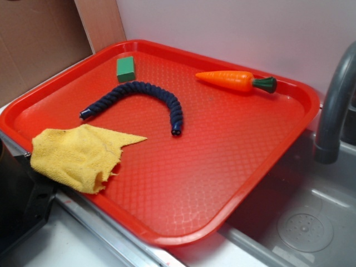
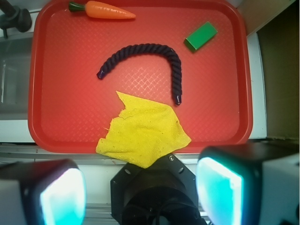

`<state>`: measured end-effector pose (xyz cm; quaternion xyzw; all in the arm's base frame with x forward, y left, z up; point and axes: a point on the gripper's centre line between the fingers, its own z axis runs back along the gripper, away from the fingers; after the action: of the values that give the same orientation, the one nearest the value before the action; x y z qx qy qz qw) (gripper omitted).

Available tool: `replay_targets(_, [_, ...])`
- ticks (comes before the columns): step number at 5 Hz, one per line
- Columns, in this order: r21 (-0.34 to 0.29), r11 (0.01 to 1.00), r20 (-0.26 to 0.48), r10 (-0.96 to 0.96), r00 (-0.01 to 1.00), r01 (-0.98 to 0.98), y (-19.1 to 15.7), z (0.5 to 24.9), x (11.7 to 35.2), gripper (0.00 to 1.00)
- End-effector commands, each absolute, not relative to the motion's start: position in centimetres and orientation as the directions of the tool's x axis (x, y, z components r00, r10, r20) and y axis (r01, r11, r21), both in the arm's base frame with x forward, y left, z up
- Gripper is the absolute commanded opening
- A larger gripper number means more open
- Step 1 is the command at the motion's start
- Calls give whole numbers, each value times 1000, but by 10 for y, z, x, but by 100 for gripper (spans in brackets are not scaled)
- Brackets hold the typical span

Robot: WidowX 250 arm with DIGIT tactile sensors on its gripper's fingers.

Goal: Grab the green block.

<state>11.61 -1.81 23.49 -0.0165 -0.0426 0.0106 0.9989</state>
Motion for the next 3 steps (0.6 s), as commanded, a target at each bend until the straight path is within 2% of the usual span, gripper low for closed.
replay_targets(1, [-34,999,85,23,996,-20,-18,235,116,100])
replay_targets(2, [-138,968,58,221,973,-212,0,225,129,100])
replay_targets(3, [-162,903,28,407,913,-397,15,208,141,100])
